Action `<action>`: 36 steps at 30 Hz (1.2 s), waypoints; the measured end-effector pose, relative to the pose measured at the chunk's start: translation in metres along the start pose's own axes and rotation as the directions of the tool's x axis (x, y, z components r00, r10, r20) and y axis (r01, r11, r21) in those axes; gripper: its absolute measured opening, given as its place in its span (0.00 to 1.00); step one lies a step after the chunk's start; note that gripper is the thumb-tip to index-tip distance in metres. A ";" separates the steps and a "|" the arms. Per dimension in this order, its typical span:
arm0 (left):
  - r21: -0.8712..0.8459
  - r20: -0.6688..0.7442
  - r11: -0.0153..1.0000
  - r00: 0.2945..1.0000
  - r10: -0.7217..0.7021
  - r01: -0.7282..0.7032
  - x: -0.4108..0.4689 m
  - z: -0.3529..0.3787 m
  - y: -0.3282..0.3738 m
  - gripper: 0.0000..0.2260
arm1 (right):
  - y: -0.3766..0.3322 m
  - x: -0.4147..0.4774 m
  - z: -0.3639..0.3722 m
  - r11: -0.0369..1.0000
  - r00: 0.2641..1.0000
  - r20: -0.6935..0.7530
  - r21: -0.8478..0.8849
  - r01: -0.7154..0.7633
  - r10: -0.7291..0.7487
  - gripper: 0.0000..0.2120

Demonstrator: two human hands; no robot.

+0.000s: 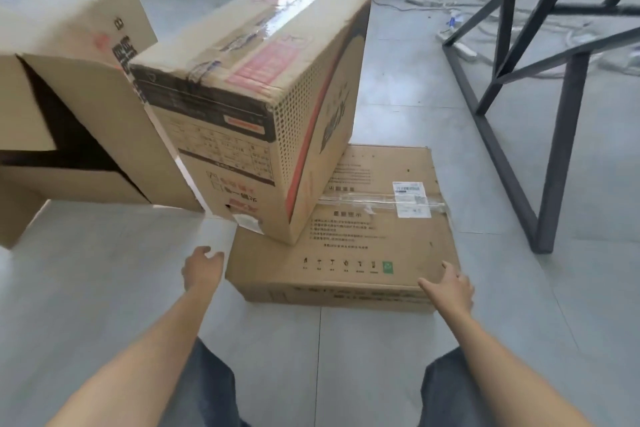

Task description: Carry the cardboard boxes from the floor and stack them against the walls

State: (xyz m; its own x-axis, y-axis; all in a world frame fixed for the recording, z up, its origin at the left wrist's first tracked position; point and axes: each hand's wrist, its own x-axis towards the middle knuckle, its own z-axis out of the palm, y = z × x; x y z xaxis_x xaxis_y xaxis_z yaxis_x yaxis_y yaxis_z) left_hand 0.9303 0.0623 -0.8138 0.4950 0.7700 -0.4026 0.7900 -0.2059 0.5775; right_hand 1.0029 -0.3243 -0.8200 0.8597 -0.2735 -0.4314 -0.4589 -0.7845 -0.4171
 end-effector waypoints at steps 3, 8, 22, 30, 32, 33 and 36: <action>-0.062 0.059 0.997 0.998 -0.037 0.041 -0.003 0.002 -0.004 0.21 | 0.003 0.004 0.000 1.000 1.000 -0.026 0.027 -0.008 0.009 0.34; -0.209 0.196 0.974 0.980 -0.044 0.085 -0.002 0.022 0.000 0.27 | 0.024 0.016 -0.001 0.968 0.998 0.022 0.244 -0.058 0.054 0.35; -0.261 0.207 0.944 0.967 -0.148 0.201 0.000 0.049 -0.002 0.25 | 0.046 0.024 0.010 0.856 0.998 0.067 0.516 -0.031 -0.004 0.32; -0.284 0.191 0.936 0.969 -0.158 0.208 -0.001 0.050 0.000 0.23 | 0.045 0.032 0.012 0.853 0.998 0.059 0.519 -0.047 0.019 0.38; -0.311 0.184 0.925 0.968 -0.168 0.220 -0.001 0.050 0.001 0.22 | 0.043 0.032 0.011 0.858 0.999 0.044 0.511 -0.048 0.029 0.38; -0.325 0.188 0.918 0.967 -0.173 0.227 -0.004 0.049 0.001 0.21 | 0.042 0.031 0.010 0.862 0.999 0.034 0.506 -0.040 0.026 0.38; -0.373 0.189 0.905 0.972 -0.141 0.203 -0.006 0.045 0.003 0.22 | 0.039 0.028 0.006 0.872 1.000 0.009 0.490 -0.011 0.008 0.38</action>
State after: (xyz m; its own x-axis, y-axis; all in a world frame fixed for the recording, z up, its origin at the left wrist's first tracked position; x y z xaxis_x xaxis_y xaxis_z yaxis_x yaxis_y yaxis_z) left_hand 0.9460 0.0296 -0.8413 0.4383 0.6633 -0.6065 0.6806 0.1957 0.7060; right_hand 1.0079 -0.3596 -0.8536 0.8540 -0.2749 -0.4417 -0.5196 -0.4082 -0.7506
